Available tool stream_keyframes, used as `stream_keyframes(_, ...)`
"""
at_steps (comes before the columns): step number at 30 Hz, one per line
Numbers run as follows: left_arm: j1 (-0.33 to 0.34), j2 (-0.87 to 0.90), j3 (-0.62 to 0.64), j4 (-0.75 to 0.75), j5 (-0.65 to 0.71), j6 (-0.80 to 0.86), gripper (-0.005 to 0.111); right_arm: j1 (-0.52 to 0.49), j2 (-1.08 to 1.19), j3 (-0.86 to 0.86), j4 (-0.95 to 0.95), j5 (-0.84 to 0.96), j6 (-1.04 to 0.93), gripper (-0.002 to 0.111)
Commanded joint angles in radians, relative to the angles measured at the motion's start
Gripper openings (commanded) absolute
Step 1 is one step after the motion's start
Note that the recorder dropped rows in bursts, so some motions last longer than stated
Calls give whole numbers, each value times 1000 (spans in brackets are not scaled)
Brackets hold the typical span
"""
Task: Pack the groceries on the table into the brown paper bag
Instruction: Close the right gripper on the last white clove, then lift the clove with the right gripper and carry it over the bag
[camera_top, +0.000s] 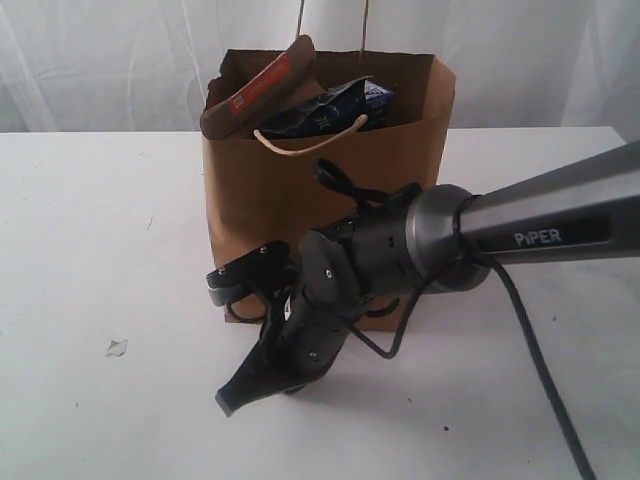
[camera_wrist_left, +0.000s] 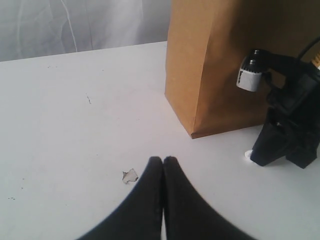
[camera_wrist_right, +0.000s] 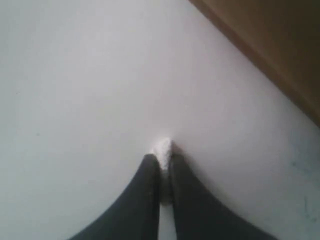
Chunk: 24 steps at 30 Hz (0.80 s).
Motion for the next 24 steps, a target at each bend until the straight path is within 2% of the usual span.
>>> stream_keyframes(1,3,-5,3,-10,-3,-1,0,1,-96,82,-2,63,42,0)
stream_keyframes(6,3,-5,3,-10,-3,-1,0,1,-320,208,-2,66,83,0)
stream_keyframes(17,3,-5,3,-10,-3,-1,0,-1,-620,417,-18,2,165,0)
stream_keyframes(24,3,-5,3,-10,-3,-1,0,-1,-734,428,-268,12,401,0)
